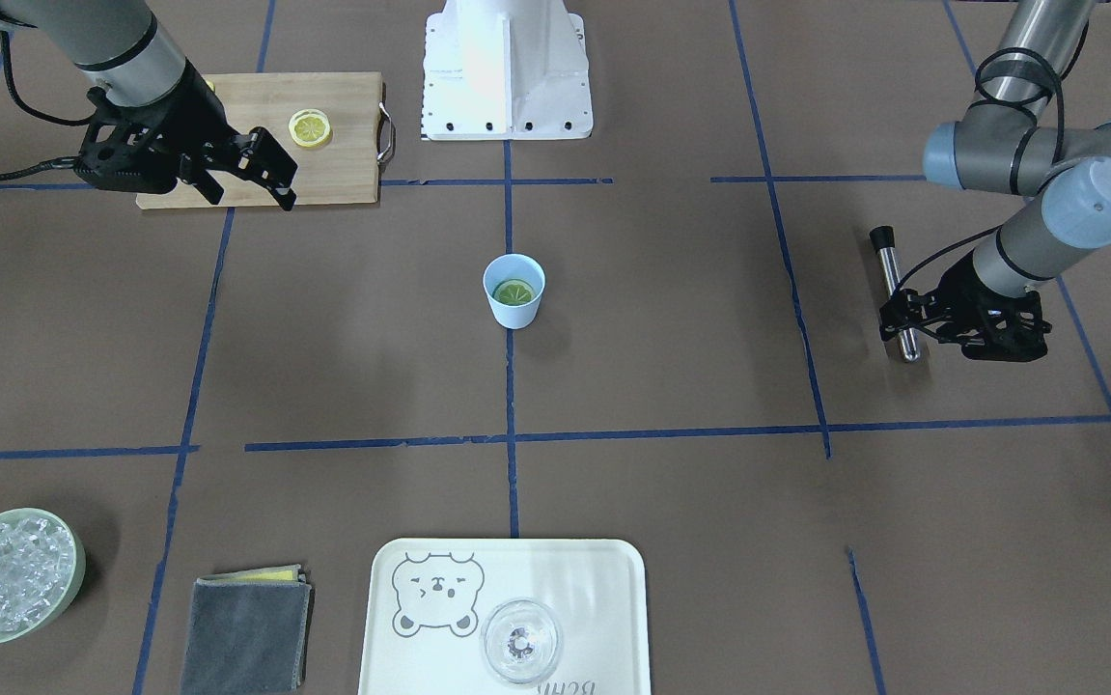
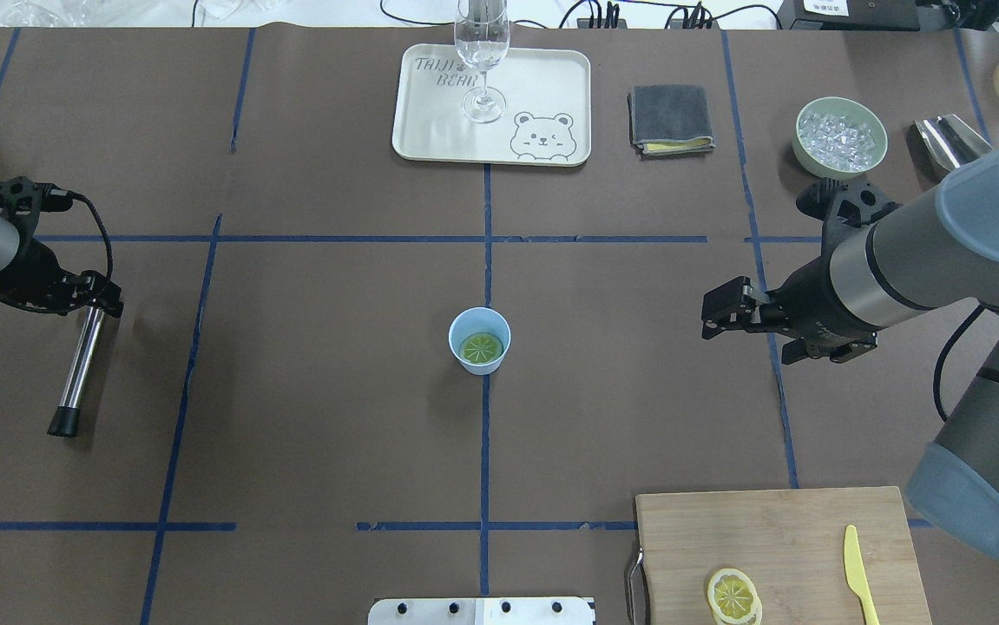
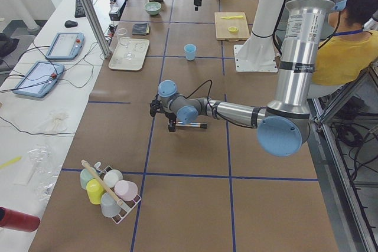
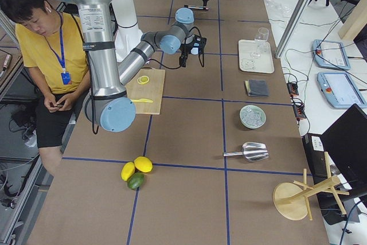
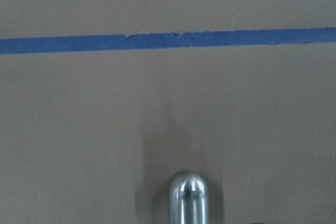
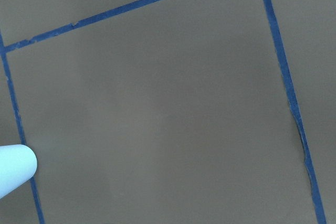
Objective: Squeeze lemon into cup
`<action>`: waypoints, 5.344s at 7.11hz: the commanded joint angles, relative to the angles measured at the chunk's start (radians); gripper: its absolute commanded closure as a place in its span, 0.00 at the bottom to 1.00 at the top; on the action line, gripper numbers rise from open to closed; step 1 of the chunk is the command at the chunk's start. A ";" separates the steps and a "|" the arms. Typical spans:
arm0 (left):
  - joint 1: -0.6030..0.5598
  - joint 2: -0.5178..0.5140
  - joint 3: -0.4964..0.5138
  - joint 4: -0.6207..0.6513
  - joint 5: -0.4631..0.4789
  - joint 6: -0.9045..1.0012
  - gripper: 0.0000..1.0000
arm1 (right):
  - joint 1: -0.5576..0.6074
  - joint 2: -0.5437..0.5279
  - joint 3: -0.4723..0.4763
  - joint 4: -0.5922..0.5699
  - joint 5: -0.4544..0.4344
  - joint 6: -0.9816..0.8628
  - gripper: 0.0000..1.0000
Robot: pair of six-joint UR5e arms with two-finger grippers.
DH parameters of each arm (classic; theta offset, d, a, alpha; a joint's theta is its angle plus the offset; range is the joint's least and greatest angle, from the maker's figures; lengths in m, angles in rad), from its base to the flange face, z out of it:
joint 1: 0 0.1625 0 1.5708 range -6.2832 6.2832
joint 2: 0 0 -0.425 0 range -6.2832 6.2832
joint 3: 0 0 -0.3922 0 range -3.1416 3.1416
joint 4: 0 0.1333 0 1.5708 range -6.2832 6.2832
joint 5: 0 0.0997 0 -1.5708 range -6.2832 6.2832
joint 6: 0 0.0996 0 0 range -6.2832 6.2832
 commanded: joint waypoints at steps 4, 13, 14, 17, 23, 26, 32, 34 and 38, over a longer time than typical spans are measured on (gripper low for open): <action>0.009 -0.003 -0.019 0.020 0.019 0.002 1.00 | 0.011 -0.005 0.007 0.000 0.008 0.000 0.00; 0.121 -0.375 -0.448 0.482 0.264 0.109 1.00 | 0.057 -0.005 0.042 -0.003 0.088 0.000 0.00; 0.221 -0.382 -0.491 0.473 0.416 0.095 1.00 | 0.057 -0.005 0.042 -0.003 0.088 0.000 0.00; 0.261 -0.391 -0.516 0.330 0.527 -0.226 1.00 | 0.057 -0.007 0.040 -0.005 0.089 0.000 0.00; 0.444 -0.415 -0.536 0.122 0.940 -0.237 1.00 | 0.060 -0.007 0.033 -0.005 0.089 0.000 0.00; 0.580 -0.413 -0.373 -0.331 1.273 -0.228 1.00 | 0.066 -0.005 0.025 -0.005 0.089 0.000 0.00; 0.738 -0.421 -0.245 -0.475 1.727 -0.093 1.00 | 0.069 -0.008 0.027 -0.005 0.091 0.000 0.00; 0.790 -0.442 -0.192 -0.475 1.734 -0.096 1.00 | 0.069 -0.024 0.036 -0.003 0.092 0.004 0.00; 0.790 -0.483 -0.171 -0.477 1.734 -0.038 1.00 | 0.069 -0.025 0.034 -0.002 0.109 0.007 0.00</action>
